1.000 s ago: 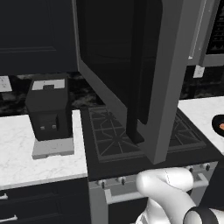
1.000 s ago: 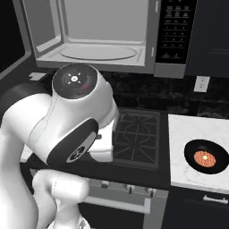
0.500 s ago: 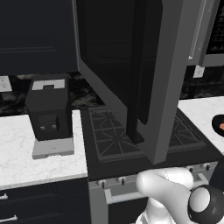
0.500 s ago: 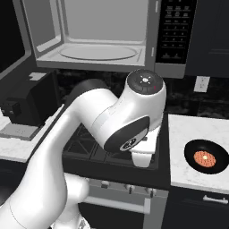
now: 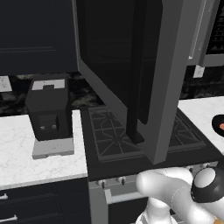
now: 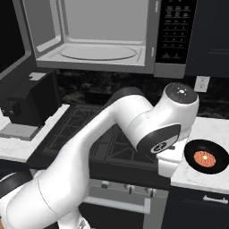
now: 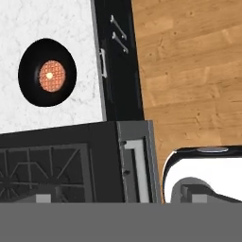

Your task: Open the microwave, place the bowl with waffle inside the microwave, then close the microwave door and turn it on.

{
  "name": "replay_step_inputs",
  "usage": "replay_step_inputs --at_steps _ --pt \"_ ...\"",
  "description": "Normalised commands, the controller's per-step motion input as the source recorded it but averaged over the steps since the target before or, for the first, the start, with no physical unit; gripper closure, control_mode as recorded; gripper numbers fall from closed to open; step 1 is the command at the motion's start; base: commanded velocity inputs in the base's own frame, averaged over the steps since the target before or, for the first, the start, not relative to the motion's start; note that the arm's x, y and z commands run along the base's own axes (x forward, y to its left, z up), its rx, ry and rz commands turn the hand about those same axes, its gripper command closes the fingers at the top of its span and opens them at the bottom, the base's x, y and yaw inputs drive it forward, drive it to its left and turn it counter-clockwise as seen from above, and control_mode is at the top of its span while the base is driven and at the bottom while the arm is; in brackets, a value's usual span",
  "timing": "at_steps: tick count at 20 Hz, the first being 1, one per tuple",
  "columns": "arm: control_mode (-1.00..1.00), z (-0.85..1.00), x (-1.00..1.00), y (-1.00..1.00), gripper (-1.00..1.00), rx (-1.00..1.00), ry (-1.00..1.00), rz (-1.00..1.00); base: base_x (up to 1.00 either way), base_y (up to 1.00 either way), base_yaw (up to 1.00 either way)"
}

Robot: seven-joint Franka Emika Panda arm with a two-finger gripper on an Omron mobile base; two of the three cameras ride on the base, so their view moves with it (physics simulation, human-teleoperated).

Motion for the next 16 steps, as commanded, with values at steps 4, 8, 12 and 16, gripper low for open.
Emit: replay_step_inputs --at_steps 4,8,12,16 --pt "-1.00 -0.41 0.10 -0.69 -1.00 0.03 0.08 -0.01 0.00 0.00 0.00" --pt "-1.00 -0.46 0.08 -0.61 -1.00 0.04 0.11 0.01 0.00 0.00 0.00" --pt "-1.00 -0.42 0.21 -0.09 -1.00 0.00 0.08 0.03 0.00 0.00 0.00" --pt "-1.00 -0.13 0.31 -0.01 -1.00 0.00 0.02 0.03 0.00 0.00 0.00"
